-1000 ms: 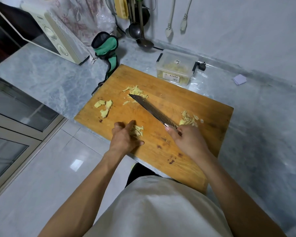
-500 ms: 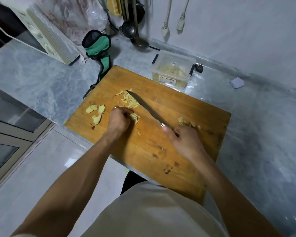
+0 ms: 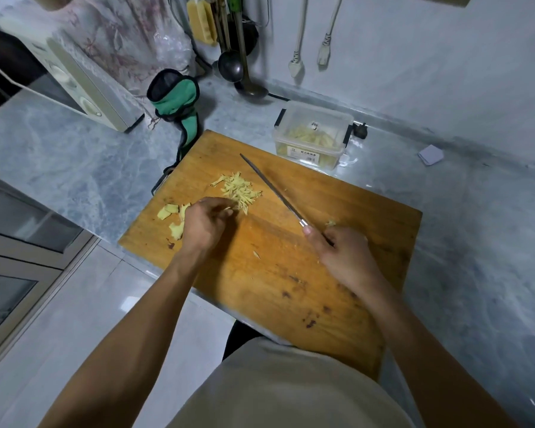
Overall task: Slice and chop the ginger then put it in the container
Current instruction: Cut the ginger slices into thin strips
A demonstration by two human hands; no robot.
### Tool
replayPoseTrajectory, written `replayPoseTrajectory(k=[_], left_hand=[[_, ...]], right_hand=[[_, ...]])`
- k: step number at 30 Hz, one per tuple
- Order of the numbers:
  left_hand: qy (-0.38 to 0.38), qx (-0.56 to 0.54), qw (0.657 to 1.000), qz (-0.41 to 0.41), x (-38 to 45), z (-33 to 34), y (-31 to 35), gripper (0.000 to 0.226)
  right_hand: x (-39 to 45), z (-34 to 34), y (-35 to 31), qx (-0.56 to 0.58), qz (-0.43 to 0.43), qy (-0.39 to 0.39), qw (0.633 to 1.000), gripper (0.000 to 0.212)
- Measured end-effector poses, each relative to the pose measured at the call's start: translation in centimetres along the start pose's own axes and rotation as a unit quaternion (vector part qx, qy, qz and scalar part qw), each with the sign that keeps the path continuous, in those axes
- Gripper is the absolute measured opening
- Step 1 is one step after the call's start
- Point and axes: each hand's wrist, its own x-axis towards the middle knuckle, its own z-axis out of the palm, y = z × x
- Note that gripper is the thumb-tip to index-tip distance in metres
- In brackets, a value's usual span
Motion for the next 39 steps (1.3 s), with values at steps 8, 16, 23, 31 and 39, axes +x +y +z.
replayPoseTrajectory(k=[8,16,23,31,39], left_hand=[[-0.105,0.106,0.985,0.085,-3.9,0.7,0.1,0.018],[-0.220,0.240,0.936,0.136,-4.6,1.3,1.3,0.021],[-0.303,0.424,0.805,0.283,-3.4,0.8,2.8,0.030],[-0.036,0.114,0.991,0.063,2.7,-0.3,2.1,0.016],[-0.027,0.115,0.993,0.025,5.1,-0.8,2.5,0.017]], right_hand=[[-1.4,0.7,0.4,0.015,0.011,-0.003,1.000,0.073],[-2.9,0.7,0.7,0.032,0.030,-0.028,0.999,0.067],[-2.6,0.6,0.6,0.051,0.039,-0.023,0.998,0.072],[-1.1,-1.0,-0.1,0.050,0.063,-0.029,0.996,0.072],[-0.3,-1.3,-0.6,0.055,0.060,-0.022,0.996,0.072]])
